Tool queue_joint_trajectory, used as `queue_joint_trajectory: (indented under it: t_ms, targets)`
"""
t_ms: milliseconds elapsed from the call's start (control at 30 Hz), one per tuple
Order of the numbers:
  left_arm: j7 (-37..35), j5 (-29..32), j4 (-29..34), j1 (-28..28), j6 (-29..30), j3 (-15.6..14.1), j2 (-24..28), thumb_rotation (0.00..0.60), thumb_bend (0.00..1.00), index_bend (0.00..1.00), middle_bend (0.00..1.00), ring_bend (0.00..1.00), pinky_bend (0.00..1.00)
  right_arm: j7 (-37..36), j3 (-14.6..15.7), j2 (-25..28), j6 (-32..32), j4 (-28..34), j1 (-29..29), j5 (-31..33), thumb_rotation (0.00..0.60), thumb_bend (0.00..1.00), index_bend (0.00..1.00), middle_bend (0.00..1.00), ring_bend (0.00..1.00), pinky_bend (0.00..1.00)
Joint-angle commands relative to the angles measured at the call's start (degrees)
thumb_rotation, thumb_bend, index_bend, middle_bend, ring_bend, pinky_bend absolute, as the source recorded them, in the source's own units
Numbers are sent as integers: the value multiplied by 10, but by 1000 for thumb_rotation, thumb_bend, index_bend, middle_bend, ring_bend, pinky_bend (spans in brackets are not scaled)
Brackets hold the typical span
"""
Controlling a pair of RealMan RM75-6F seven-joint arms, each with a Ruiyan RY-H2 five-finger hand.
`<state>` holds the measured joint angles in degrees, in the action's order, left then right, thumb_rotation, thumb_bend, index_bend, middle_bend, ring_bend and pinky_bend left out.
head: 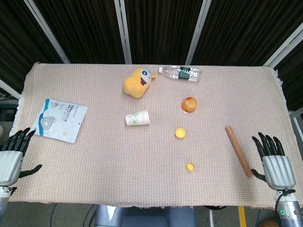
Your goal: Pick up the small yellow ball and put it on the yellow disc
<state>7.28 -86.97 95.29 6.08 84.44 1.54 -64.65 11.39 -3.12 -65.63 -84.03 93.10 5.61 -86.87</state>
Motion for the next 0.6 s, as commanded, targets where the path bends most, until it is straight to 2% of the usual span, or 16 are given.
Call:
queue_joint_trajectory:
  t_ms: [33,600]
  targets:
    - [1,0,0,0,1,0,0,600,6,0,0,0,109,0,0,0,0,0,0,0,600,0,74,0,0,0]
    - [5,-1,-8,0,8,4,-7,600,0,0,0,0,111,3,2,2,11,4,2,7,600,0,78,0,0,0]
